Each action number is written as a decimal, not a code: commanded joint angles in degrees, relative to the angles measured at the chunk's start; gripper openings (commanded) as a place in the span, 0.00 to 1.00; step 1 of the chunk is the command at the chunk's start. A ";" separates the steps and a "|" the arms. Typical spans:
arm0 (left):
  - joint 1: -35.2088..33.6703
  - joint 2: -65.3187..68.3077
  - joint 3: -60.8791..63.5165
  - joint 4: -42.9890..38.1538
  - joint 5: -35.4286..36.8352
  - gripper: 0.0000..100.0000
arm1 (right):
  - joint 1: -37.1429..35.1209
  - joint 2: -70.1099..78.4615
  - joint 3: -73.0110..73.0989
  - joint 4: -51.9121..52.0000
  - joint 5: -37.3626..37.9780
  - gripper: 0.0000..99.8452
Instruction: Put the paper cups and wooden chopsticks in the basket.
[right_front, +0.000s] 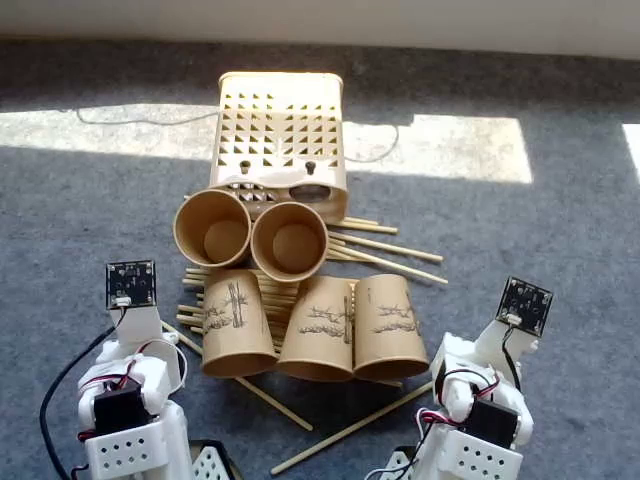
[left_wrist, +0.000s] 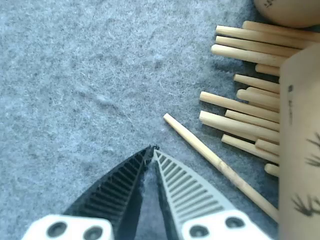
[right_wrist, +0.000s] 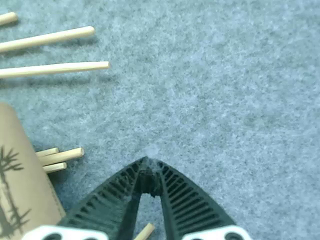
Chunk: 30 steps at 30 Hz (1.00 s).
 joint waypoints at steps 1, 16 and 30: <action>-0.13 0.13 1.19 0.44 -0.09 0.01 | 0.31 -0.31 7.25 0.22 -0.35 0.01; -0.13 0.13 1.19 0.44 -0.09 0.01 | 0.57 -0.31 7.08 0.13 -0.53 0.01; -0.13 0.13 1.19 0.44 -0.09 0.01 | 0.31 -0.22 -22.37 0.57 2.64 0.01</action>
